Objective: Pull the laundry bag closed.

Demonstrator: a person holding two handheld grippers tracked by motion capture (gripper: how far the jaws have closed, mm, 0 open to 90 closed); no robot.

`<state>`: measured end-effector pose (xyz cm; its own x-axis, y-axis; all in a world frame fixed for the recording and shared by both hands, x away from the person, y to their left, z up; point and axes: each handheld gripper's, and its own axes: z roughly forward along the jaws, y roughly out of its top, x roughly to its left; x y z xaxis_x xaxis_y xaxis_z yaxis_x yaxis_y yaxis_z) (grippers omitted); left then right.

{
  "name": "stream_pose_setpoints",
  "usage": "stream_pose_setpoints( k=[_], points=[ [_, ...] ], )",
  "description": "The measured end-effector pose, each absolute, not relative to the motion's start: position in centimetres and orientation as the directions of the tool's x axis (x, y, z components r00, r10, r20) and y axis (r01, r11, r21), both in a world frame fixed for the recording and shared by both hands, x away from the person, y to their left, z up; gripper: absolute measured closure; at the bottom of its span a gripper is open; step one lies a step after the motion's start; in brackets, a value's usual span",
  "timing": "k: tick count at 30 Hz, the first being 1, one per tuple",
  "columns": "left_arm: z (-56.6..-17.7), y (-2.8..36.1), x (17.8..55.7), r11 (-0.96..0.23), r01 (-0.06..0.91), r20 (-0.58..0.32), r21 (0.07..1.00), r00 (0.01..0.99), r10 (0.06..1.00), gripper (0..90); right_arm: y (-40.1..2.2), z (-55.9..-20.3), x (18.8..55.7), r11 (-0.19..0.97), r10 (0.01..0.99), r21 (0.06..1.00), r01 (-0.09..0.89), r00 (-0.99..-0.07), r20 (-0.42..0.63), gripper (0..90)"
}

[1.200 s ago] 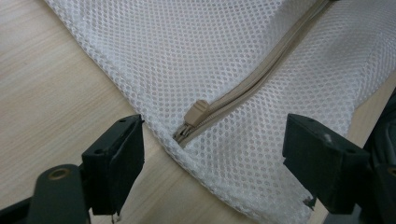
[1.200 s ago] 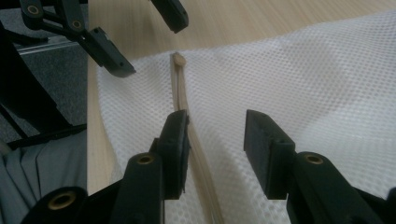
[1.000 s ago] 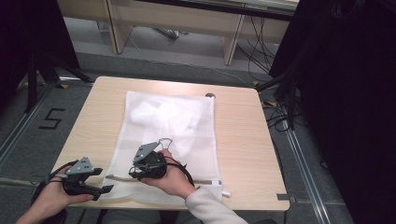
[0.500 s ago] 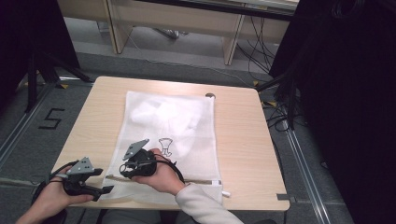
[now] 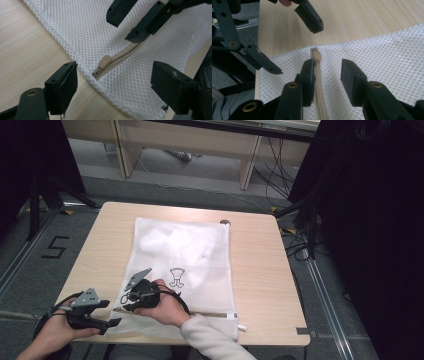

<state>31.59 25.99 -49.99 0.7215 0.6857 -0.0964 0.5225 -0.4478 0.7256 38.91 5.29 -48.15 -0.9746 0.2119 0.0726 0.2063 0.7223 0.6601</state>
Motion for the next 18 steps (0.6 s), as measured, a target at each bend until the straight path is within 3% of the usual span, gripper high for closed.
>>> stream_pose_setpoints(
  k=[6, 9, 11, 18],
  points=[
    [-50.1, 26.1, 31.6, -0.447, 0.522, -0.103, 0.727, 0.726, 0.680, 21.1, 5.9, -48.3, 39.1, 0.720, 0.201, 0.664, 0.204, -0.976, 0.082, 64.9],
    [-50.2, 26.0, 31.6, -0.455, 0.526, -0.098, 0.719, 0.724, 0.682, 20.7, 5.9, -48.4, 39.1, 0.729, 0.240, 0.634, 0.259, -0.964, 0.117, 66.2],
    [-50.3, 25.9, 31.6, -0.448, 0.539, -0.108, 0.714, 0.716, 0.689, 20.7, 6.0, -48.5, 39.3, 0.731, 0.209, 0.646, 0.221, -0.973, 0.097, 66.8],
    [-50.3, 25.9, 31.5, -0.439, 0.543, -0.121, 0.716, 0.716, 0.688, 20.6, 6.6, -48.6, 39.3, 0.728, 0.211, 0.643, 0.237, -0.970, 0.119, 67.2]
  ],
)
